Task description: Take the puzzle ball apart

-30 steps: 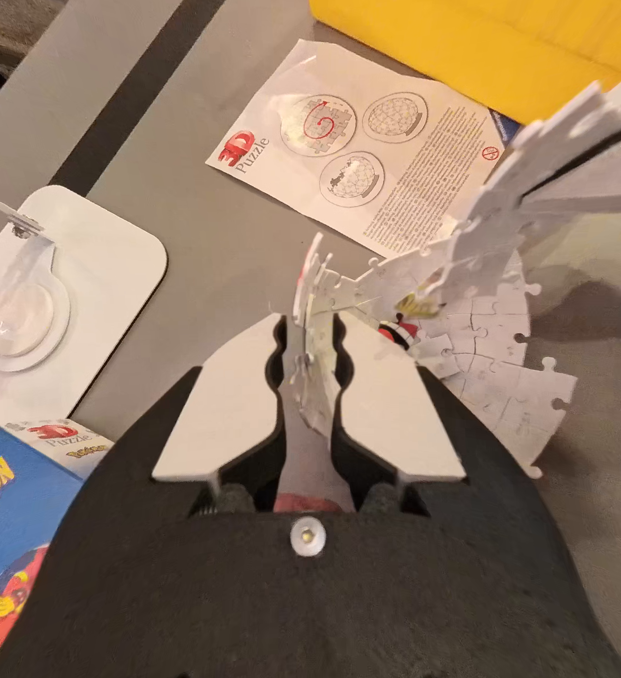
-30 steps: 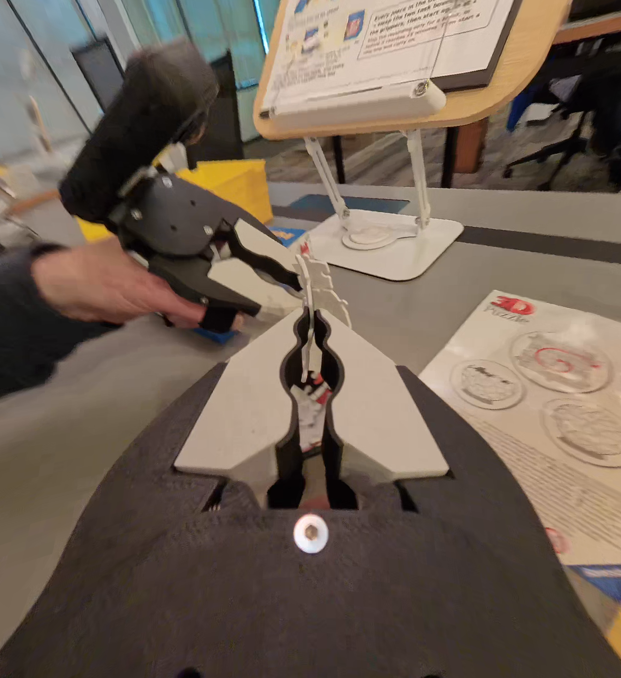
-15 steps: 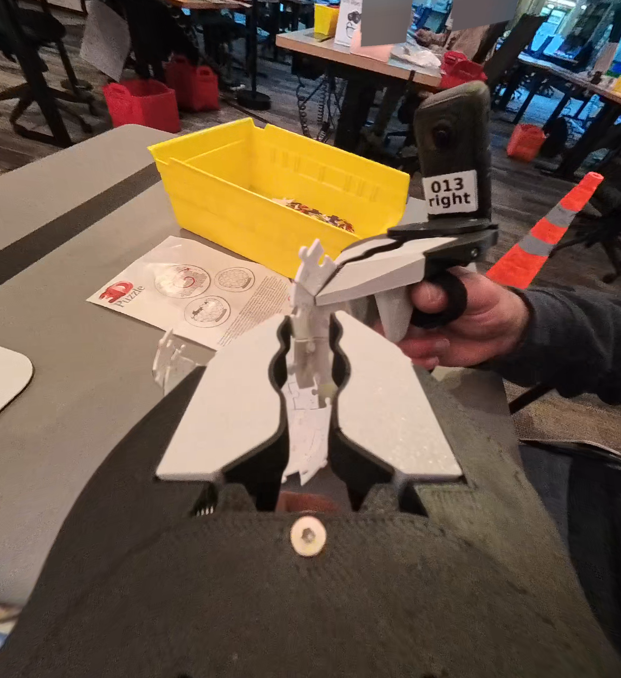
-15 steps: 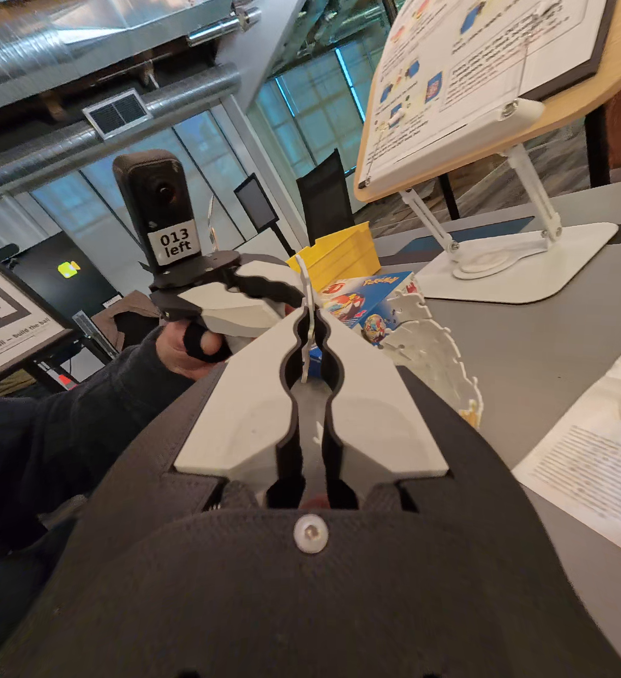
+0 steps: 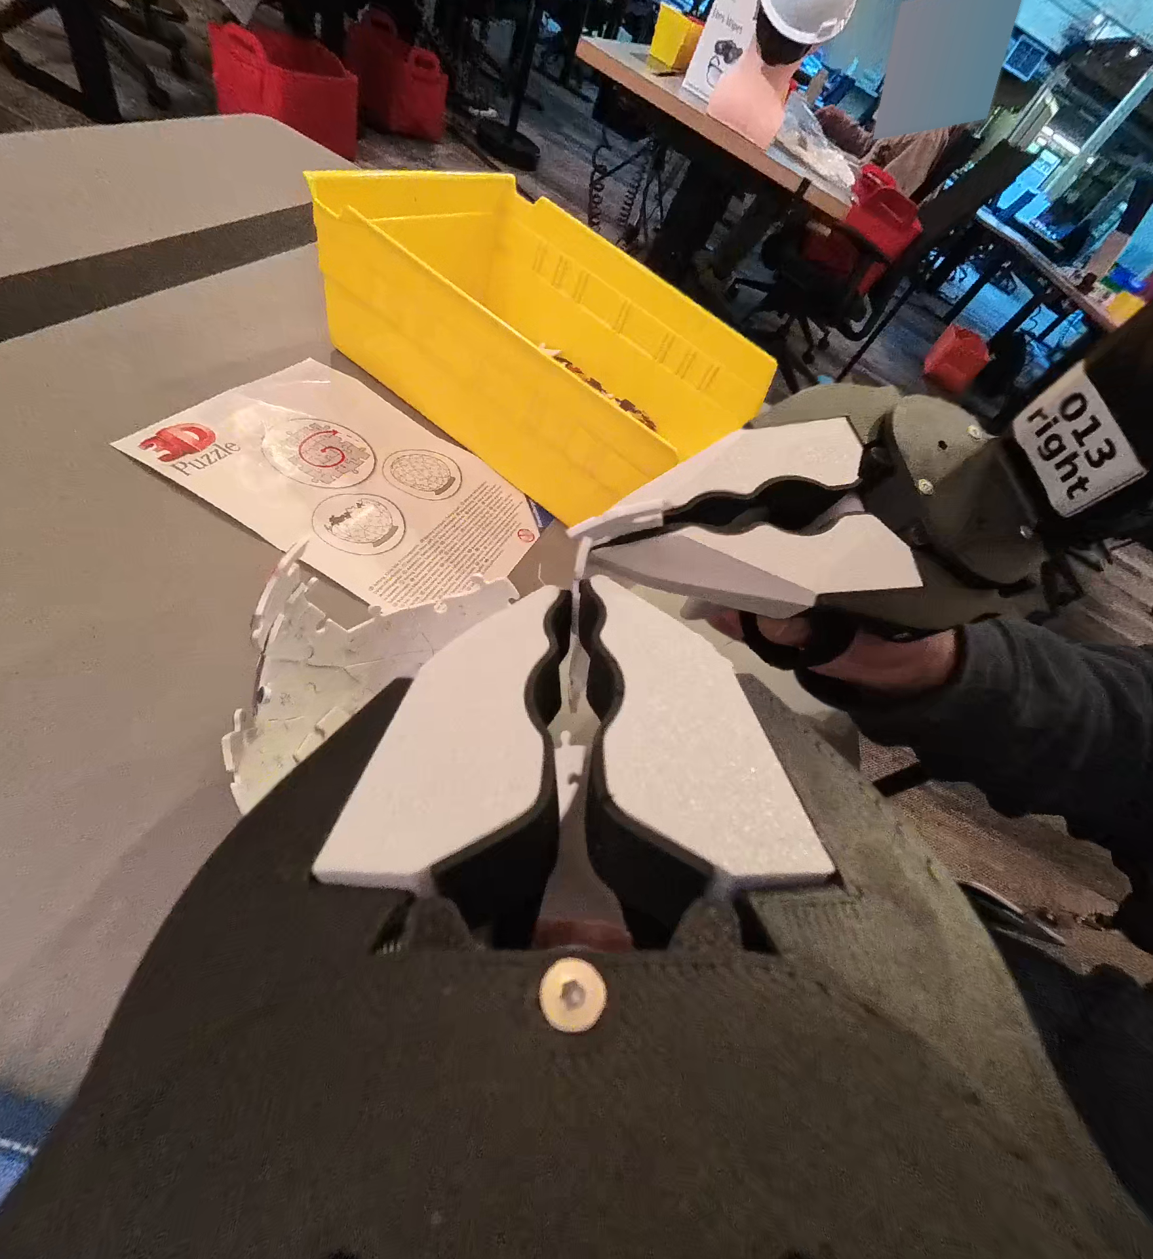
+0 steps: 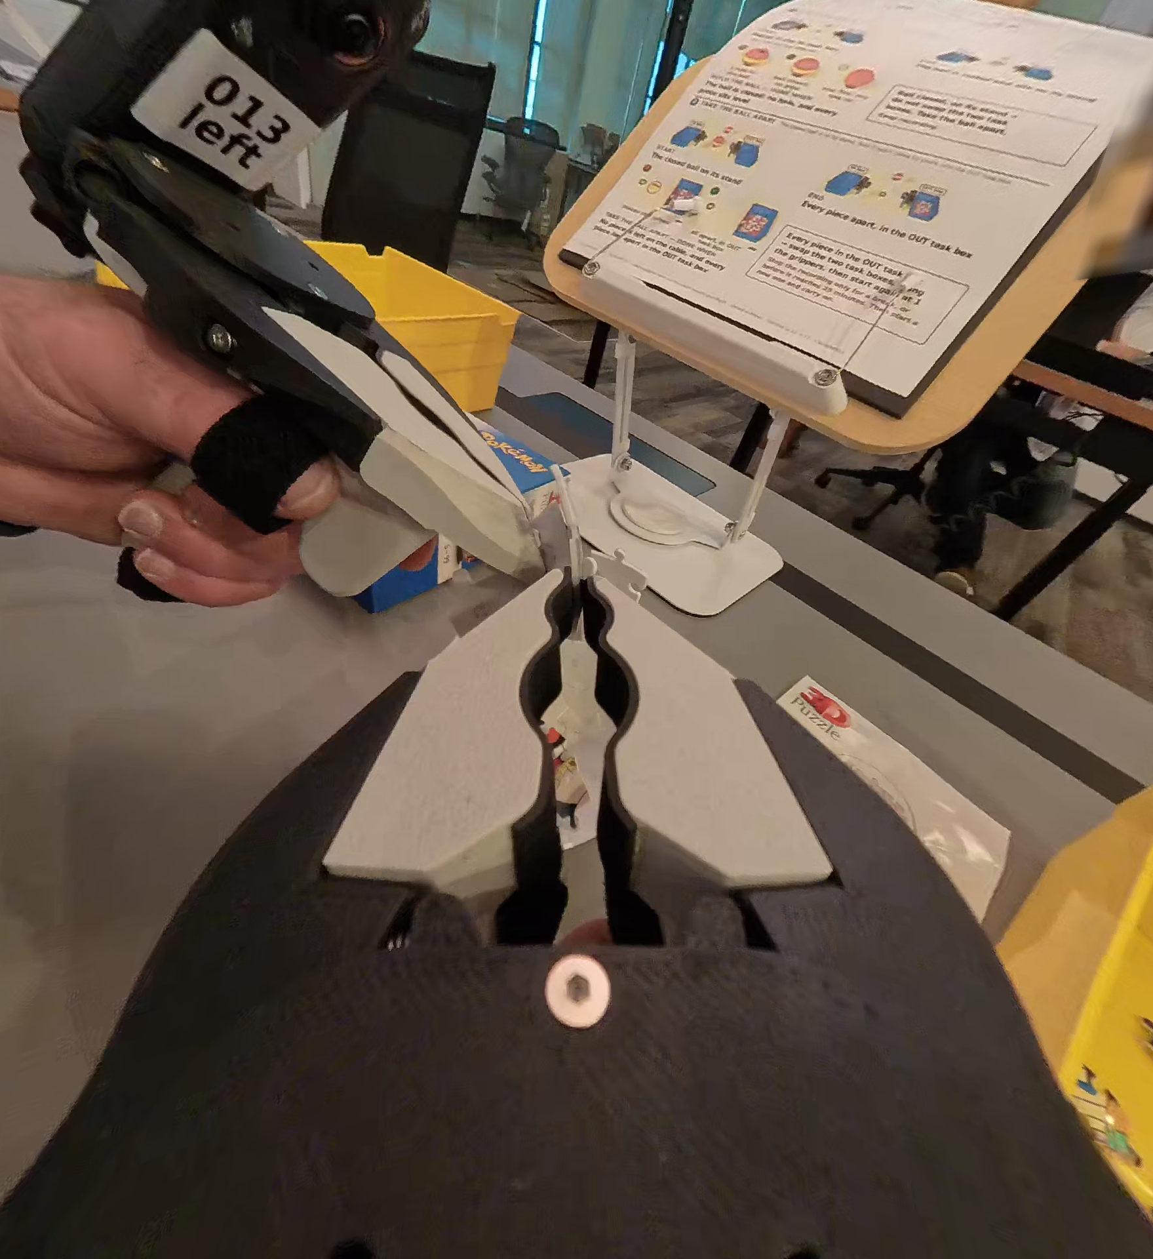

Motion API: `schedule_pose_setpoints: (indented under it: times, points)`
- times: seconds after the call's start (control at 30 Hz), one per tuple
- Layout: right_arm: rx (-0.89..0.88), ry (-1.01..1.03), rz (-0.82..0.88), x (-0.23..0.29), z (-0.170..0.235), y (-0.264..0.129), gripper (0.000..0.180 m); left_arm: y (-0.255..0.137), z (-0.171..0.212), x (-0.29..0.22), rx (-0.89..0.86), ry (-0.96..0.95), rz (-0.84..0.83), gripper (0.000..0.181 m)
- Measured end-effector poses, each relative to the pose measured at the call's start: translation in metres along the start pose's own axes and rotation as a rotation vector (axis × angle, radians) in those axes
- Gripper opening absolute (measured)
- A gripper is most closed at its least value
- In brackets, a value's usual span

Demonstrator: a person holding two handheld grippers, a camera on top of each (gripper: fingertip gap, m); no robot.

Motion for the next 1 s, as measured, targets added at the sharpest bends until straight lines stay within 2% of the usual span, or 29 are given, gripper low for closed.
schedule_pose_setpoints:
  times: [0.1,0.2,0.23,0.27,0.33,0.37,0.43,0.53,0.6,0.67,0.73,0.8,0.87,0.9,0.93,0.97,1.0]
  points:
    - [0.013,0.109,-0.018,-0.001,0.0,0.0,0.0,0.001,0.0,0.0,0.003,0.028,-0.024,0.002]
    - [-0.059,0.619,-0.27,-0.003,-0.007,-0.004,0.0,-0.005,-0.006,-0.004,-0.026,0.093,-0.007,0.002]
    - [-0.068,0.699,-0.294,-0.008,-0.007,-0.006,0.001,-0.005,-0.006,-0.002,-0.011,0.152,-0.044,0.002]
    - [-0.046,0.667,-0.265,-0.012,-0.003,-0.006,0.0,-0.005,-0.005,0.003,0.015,0.216,-0.097,0.002]
    - [-0.026,0.663,-0.29,-0.014,-0.002,-0.01,0.001,-0.01,-0.011,0.006,-0.035,0.126,-0.048,0.002]
    - [-0.039,0.627,-0.251,-0.021,-0.004,-0.013,0.0,-0.014,-0.014,0.011,-0.059,0.087,-0.049,0.002]
    - [0.006,0.449,-0.137,-0.033,-0.002,-0.02,0.0,-0.018,-0.012,0.02,-0.048,0.132,-0.095,0.002]
    - [0.058,0.313,0.013,-0.064,-0.002,-0.04,0.0,-0.022,-0.014,0.013,-0.071,0.148,-0.055,0.002]
    - [0.118,0.246,0.16,-0.101,0.007,-0.061,0.0,-0.024,-0.014,0.015,-0.071,0.152,-0.065,0.002]
    - [0.243,0.207,0.342,-0.147,0.034,-0.089,0.002,-0.026,-0.015,0.013,-0.086,0.138,-0.049,0.002]
    - [0.392,0.256,0.43,-0.178,0.072,-0.111,0.042,-0.026,-0.015,0.011,-0.098,0.126,-0.033,0.002]
    - [0.442,0.346,0.401,-0.187,0.097,-0.118,0.054,-0.022,-0.012,0.01,-0.094,0.112,-0.022,0.002]
    - [0.487,0.326,0.433,-0.194,0.109,-0.127,0.064,-0.018,-0.011,0.008,-0.091,0.103,-0.014,0.002]
    - [0.463,0.3,0.444,-0.194,0.104,-0.129,0.052,-0.016,-0.01,0.007,-0.087,0.1,-0.008,0.002]
    - [0.4,0.275,0.433,-0.19,0.09,-0.127,0.033,-0.014,-0.009,0.007,-0.085,0.1,-0.003,0.002]
    - [0.336,0.262,0.371,-0.175,0.073,-0.12,0.021,-0.013,-0.009,0.005,-0.086,0.098,0.001,0.002]
    - [0.282,0.269,0.263,-0.153,0.056,-0.108,0.018,-0.012,-0.009,0.004,-0.085,0.096,0.011,0.002]
Point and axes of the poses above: each gripper's, where its closed fingertips meet, y out along the fingers, z out of its underside, x = y × z across the jaws, the point moved 1 cm from there along -y, back along the fingers, and after that the axes turned 1 degree about z, right-handed, at the moved point
